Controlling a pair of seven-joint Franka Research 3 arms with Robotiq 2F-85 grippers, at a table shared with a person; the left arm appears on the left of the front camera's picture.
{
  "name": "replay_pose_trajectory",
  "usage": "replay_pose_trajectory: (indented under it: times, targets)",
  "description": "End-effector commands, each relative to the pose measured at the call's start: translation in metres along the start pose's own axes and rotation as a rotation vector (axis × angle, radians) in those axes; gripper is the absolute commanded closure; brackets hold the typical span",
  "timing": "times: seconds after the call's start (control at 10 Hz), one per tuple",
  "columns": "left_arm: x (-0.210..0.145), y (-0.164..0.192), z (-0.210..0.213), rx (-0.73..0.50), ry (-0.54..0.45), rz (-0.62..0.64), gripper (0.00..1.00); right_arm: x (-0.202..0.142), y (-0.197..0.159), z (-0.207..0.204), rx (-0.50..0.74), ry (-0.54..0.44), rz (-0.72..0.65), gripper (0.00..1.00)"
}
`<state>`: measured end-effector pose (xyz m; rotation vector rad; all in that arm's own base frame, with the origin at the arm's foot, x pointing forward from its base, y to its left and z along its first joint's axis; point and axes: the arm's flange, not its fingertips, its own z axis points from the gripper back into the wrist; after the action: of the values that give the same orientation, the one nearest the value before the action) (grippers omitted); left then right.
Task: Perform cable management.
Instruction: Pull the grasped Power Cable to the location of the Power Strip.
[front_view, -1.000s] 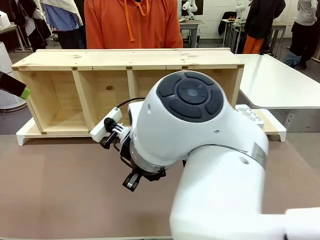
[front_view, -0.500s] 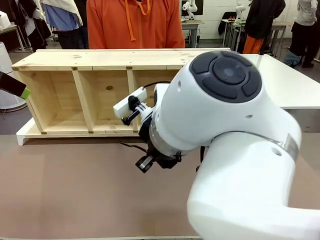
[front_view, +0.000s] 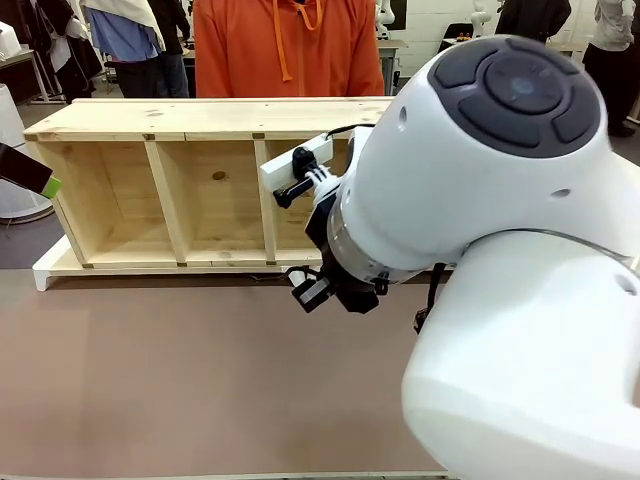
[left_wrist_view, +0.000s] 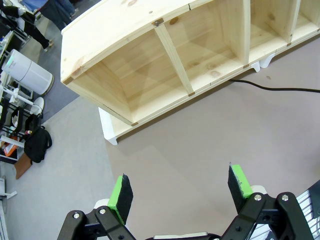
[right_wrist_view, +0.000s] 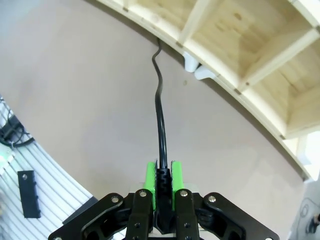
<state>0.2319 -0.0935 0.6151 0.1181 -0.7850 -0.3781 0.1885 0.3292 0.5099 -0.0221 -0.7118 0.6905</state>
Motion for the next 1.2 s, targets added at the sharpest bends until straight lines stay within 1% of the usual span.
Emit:
replay_pose_trajectory:
  times: [0.0,0.2,0.4,0.6,0.9,1.0,1.1]
  targets:
    - [0.002,0.001,-0.001,0.003,-0.008,-0.004,0.00,-0.092,-0.030,0.001,-0.032,-0.037,-0.095,0.85]
    - [0.002,0.001,-0.001,0.003,-0.008,-0.004,0.00,-0.106,-0.031,0.018,-0.009,-0.042,-0.174,0.85]
    - [0.002,0.001,-0.001,0.003,-0.008,-0.004,0.00,-0.119,-0.034,0.033,-0.014,-0.012,-0.217,0.85]
    - [0.002,0.001,-0.001,0.003,-0.008,-0.004,0.00,-0.129,-0.042,0.037,-0.047,0.014,-0.256,0.85]
    - [0.002,0.001,-0.001,0.003,-0.008,-0.004,0.00,-0.136,-0.050,0.040,-0.095,0.028,-0.293,0.85]
    - [0.002,0.001,-0.001,0.003,-0.008,-0.004,0.00,-0.030,-0.023,0.082,-0.086,0.036,-0.245,0.85]
    - [0.002,0.001,-0.001,0.003,-0.008,-0.004,0.00,-0.030,-0.023,0.082,-0.086,0.036,-0.245,0.85]
